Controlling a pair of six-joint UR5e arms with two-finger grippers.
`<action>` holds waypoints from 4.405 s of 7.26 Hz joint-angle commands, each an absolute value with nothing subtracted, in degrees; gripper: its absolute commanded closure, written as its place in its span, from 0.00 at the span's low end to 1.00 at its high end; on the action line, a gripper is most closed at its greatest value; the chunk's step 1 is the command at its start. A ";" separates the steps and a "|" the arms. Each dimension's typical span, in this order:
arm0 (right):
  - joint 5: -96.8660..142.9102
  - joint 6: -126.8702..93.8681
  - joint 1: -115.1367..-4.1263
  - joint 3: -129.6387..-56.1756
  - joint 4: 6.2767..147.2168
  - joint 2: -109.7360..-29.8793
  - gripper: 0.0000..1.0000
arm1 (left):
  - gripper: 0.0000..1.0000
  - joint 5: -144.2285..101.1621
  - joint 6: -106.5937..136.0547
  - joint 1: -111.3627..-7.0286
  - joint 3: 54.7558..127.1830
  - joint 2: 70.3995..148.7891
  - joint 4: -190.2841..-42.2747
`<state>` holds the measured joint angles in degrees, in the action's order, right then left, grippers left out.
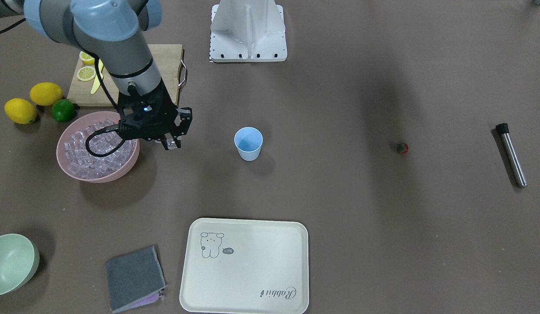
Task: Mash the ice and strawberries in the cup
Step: 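Grasp an ice cube from the pink bowl with the right gripper, then carry the ice cube over the blue cup and release it, then move the right gripper back and grasp another ice cube in the bowl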
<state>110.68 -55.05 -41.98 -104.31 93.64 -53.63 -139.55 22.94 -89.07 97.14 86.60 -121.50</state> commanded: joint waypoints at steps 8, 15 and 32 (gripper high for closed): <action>96.24 -67.76 -27.78 -91.76 82.18 -44.12 0.74 | 0.01 -139.48 22.68 -89.12 97.03 86.13 -121.55; 96.33 -68.64 -27.95 -95.09 82.00 -47.19 0.01 | 0.01 -139.48 22.76 -89.12 96.85 86.04 -121.55; 114.08 -24.70 -48.25 -101.08 82.97 -71.80 0.21 | 0.01 -139.48 22.94 -89.30 97.74 84.99 -121.82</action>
